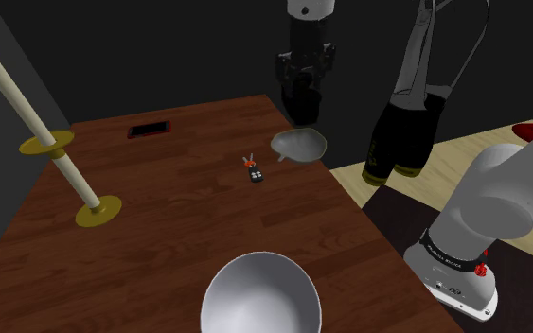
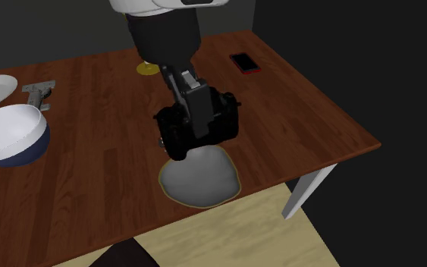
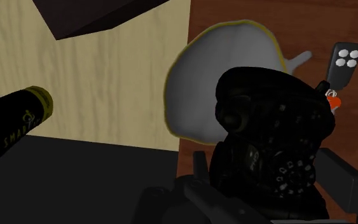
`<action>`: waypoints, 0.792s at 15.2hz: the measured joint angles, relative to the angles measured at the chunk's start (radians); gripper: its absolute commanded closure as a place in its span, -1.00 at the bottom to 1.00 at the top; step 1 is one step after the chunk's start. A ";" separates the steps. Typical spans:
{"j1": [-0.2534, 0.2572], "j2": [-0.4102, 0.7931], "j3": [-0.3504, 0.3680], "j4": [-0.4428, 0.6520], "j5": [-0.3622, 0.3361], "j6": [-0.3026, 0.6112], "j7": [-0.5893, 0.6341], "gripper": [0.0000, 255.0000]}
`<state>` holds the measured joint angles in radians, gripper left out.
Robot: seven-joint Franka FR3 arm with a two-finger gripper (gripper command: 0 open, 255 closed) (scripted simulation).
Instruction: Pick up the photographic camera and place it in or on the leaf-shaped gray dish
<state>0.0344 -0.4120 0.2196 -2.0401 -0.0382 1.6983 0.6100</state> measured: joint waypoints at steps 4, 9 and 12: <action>0.005 -0.030 0.000 -0.062 0.006 0.032 0.002 1.00; 0.006 -0.034 0.000 -0.132 0.007 0.097 0.005 1.00; 0.007 -0.038 0.003 -0.174 0.008 0.135 0.010 1.00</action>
<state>0.0418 -0.4504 0.2223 -2.2144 -0.0303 1.8334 0.6197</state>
